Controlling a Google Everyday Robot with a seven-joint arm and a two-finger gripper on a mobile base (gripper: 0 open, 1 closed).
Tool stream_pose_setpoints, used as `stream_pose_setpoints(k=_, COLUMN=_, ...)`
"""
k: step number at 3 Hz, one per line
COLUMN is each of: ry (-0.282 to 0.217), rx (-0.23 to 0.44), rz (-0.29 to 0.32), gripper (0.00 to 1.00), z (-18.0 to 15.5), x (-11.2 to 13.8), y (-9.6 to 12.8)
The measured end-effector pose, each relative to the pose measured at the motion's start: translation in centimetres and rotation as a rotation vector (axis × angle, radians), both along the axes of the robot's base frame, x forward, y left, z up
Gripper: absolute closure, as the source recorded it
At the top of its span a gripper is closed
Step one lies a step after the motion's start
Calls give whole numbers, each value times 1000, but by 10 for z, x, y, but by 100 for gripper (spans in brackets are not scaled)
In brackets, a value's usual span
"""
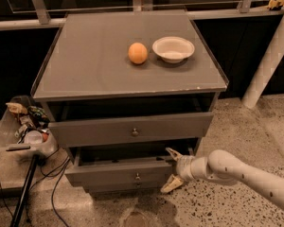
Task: Open middle drawer
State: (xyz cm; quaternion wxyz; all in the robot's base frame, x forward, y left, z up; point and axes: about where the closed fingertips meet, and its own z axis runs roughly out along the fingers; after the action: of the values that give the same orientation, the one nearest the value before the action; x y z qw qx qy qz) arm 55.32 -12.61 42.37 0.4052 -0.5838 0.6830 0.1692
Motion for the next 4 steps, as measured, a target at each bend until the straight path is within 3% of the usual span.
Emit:
stream_pose_setpoints(k=1, ry=0, rx=0, rz=0, gripper=0, z=0, x=0, y=0)
stream_pose_setpoints(k=2, ry=0, rx=0, rz=0, gripper=13, z=0, x=0, y=0)
stream_pose_setpoints(k=4, ry=0, rx=0, rz=1, gripper=60, z=0, x=0, y=1)
